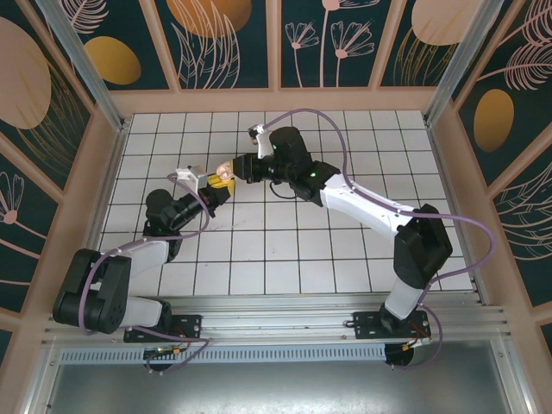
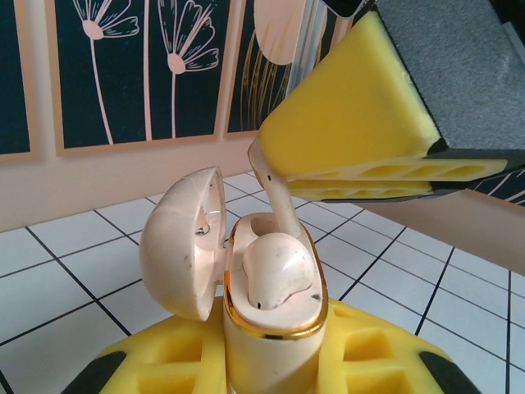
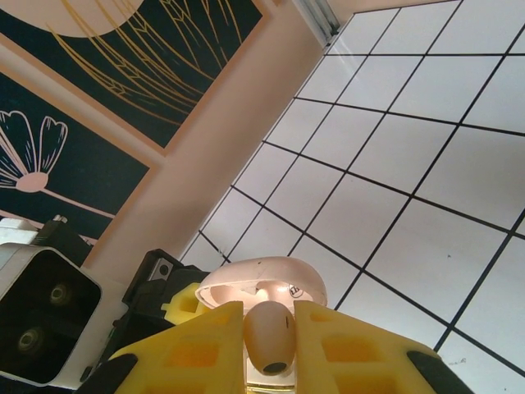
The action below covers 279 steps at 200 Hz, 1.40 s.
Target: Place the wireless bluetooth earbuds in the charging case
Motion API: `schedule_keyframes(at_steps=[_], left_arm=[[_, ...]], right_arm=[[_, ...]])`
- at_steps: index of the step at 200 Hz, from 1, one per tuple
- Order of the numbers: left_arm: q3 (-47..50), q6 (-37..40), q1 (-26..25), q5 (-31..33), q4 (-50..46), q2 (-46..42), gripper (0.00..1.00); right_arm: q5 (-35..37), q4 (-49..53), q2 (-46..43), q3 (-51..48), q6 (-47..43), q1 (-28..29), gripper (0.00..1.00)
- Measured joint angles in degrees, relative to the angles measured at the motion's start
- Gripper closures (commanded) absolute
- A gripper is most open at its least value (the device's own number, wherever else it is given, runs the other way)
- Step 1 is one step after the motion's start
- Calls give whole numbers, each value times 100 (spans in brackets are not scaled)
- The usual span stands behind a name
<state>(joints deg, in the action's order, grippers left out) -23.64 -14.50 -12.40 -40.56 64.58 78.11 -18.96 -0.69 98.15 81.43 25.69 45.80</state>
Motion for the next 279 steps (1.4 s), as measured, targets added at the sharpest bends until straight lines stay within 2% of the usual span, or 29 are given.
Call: schedule_keyframes(at_steps=[279], left_arm=[[-81,-186,-37,-81,-72,-68,90]], right_arm=[[599,109,-295,-238,-293,50,81]])
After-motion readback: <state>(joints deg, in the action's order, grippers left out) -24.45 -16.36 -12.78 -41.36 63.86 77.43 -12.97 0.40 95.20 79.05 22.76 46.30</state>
